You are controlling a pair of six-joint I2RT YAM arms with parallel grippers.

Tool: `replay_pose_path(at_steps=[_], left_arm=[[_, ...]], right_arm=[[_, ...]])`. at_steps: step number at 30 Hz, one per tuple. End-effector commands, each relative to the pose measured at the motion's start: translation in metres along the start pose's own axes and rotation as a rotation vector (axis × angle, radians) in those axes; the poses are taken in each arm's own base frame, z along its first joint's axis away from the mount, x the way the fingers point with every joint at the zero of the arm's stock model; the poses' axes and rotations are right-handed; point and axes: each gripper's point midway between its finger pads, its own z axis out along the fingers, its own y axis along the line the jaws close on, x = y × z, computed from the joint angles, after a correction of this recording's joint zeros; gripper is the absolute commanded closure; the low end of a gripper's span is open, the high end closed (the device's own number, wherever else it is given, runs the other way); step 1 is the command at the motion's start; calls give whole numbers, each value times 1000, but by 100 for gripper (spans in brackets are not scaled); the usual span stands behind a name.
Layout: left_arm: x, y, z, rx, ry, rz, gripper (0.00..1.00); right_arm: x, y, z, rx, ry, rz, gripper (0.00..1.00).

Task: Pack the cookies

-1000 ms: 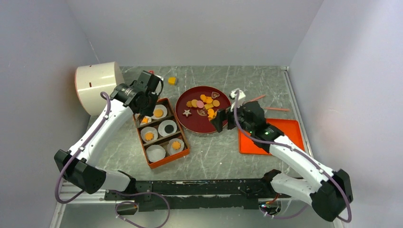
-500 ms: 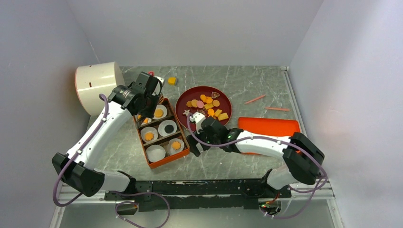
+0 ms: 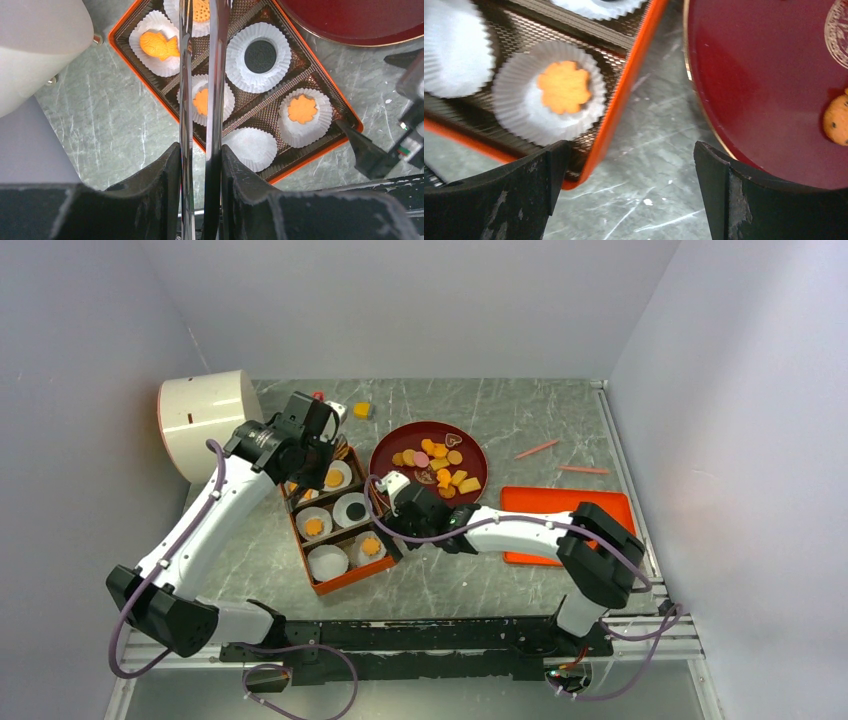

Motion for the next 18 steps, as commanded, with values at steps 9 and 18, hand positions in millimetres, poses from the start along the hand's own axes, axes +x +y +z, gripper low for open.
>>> replay_pose_path(at_steps=[9, 18], left_arm=[[-6, -10, -15, 88, -46, 40, 88], [-4, -35, -15, 217, -25, 93, 87]], right_arm=[[-20, -87, -3, 326, -10, -60, 0], [-47, -156, -14, 417, -65, 22, 0]])
